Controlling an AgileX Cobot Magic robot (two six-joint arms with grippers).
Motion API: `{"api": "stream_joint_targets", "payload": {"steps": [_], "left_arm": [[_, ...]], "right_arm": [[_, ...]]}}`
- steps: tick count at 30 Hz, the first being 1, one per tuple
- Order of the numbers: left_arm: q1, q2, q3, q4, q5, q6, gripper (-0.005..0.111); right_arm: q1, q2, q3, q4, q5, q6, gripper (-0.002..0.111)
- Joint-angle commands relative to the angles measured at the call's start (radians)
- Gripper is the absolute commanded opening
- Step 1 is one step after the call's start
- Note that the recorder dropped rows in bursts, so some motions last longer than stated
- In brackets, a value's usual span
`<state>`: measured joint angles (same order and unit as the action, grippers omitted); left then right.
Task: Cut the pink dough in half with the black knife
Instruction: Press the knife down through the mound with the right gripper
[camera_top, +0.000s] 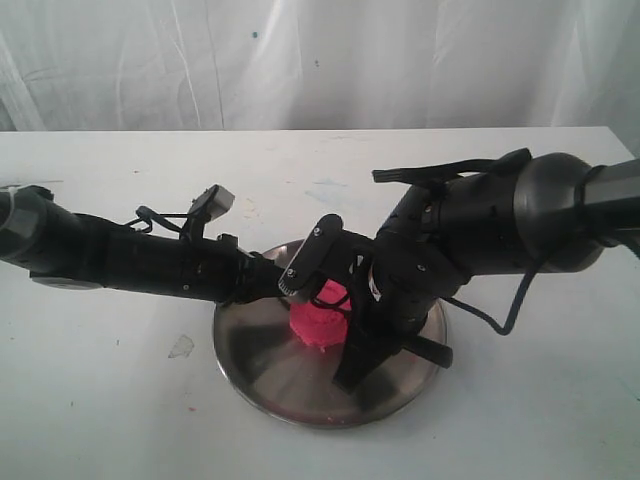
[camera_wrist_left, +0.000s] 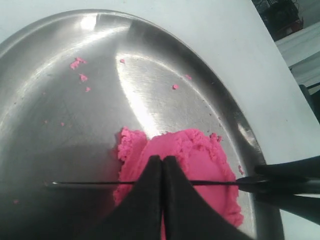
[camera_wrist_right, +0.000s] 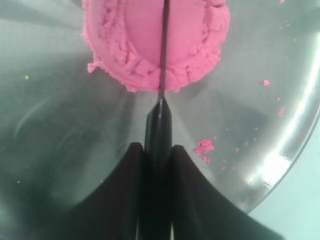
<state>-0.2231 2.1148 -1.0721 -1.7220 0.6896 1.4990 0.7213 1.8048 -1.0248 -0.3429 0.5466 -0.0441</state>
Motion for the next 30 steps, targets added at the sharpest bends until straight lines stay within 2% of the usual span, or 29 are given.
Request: {"api": "stream_joint_targets", "payload": {"steps": [1,30], "left_arm": [[-0.008,0.038,0.012,-0.022,-0.094,0.026,0.0],[-0.008,0.038,0.011,-0.022,-0.1,0.045,0.0]], "right_arm": [[0.005,0.029,0.0,0.032,0.004,-0.004,0.0],[0.005,0.071,-0.015,0.038,0.103,0.005,0.0]]}}
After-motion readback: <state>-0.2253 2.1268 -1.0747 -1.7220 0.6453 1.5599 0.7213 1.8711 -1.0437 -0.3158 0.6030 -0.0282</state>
